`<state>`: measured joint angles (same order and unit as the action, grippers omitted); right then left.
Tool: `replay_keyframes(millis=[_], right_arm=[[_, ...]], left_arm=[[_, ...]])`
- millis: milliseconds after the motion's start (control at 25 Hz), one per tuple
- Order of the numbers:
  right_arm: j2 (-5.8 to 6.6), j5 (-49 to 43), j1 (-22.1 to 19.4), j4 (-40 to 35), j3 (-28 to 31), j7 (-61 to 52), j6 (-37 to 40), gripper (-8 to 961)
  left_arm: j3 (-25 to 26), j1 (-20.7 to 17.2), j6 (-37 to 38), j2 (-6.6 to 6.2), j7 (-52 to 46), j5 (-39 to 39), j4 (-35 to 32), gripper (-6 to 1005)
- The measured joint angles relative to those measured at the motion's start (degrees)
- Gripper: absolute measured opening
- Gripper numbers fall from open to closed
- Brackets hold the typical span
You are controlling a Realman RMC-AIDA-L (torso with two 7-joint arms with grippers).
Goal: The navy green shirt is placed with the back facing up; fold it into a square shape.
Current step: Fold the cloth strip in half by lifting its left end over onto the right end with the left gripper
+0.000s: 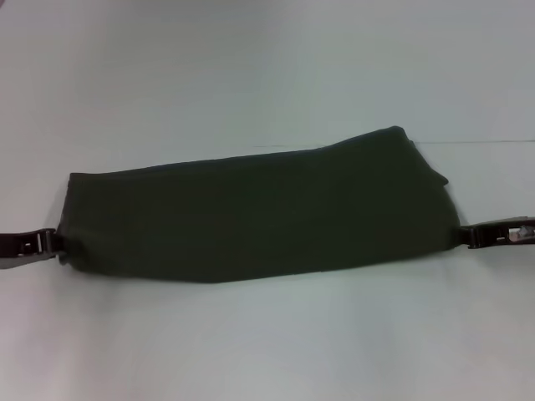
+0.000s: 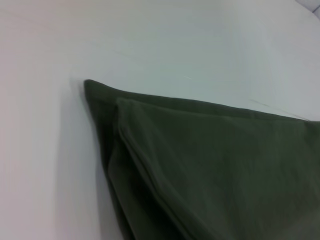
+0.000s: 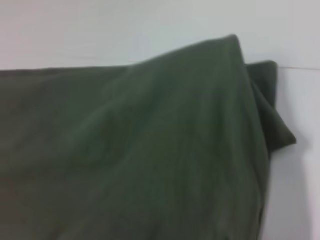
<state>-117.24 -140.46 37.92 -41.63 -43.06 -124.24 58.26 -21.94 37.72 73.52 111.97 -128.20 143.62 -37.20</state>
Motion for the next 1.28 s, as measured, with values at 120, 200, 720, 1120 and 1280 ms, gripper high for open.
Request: replay_keyframes(millis=[120,200,720,1120,1280], right_arm=[[-0.21,3.0,-2.0,-2.4,0.0,1.8,3.4,10],[-0.49,4.1,-3.3,-4.0,-0.1,2.6,5.4,10],[-2.12,6.8,-8.8,-9.6,0.1,7.5,15.4,11],[-1.26,7.1,-8.1,-9.3,2.4,6.6,16.2,12],[-0.64,7.2,-7.6,-9.1,4.9,6.2,16.2,155]], left_arm=[[0.0,0.0,1.7,-0.30,-0.1,0.3,-0.2,63],[0.0,-0.3,3.5,-0.55,-0.1,0.3,-0.8,66],[0.8,-1.7,9.7,-1.54,0.1,2.7,-3.9,82],[2.0,-1.4,8.9,-1.84,-2.8,3.9,-4.2,95],[3.3,-2.1,7.5,-1.77,-4.4,5.0,-4.6,100]])
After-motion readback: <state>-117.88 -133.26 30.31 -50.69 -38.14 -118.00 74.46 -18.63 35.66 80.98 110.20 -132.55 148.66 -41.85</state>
